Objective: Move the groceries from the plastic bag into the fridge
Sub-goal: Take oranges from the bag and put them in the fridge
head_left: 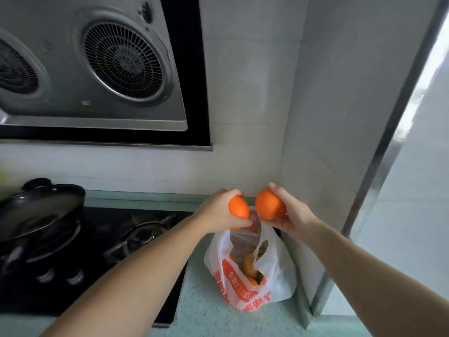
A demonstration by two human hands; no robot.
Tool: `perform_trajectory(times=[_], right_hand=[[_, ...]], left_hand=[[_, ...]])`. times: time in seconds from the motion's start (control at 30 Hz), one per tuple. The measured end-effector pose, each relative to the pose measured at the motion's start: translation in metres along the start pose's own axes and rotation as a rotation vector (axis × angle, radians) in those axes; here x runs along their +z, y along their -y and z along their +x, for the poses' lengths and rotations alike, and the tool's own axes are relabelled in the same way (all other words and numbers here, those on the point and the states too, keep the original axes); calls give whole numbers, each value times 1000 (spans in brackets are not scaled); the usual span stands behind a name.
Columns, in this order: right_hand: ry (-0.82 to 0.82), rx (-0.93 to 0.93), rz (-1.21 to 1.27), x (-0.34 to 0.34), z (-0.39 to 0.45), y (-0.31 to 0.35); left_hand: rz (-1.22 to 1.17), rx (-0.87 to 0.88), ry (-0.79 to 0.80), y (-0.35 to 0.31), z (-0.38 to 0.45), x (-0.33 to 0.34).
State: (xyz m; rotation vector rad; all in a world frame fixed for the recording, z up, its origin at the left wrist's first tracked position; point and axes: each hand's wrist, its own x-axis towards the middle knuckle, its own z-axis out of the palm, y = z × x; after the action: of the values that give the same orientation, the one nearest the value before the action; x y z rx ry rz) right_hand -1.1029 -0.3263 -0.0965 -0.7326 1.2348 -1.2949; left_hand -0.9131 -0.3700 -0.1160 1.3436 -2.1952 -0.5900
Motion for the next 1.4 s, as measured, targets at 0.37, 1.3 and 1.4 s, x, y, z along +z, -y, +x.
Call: perform_trajectory(times=[0.37, 1.3, 1.4], right_hand=[[221, -505, -834, -9, -106, -22], [1361, -883, -690, 334, -550, -241], [1529, -985, -630, 352, -601, -249]], left_hand=[[157, -248, -192, -62, -153, -34], [441, -1171, -813, -90, -831, -168], [531, -1312, -871, -131, -875, -168]])
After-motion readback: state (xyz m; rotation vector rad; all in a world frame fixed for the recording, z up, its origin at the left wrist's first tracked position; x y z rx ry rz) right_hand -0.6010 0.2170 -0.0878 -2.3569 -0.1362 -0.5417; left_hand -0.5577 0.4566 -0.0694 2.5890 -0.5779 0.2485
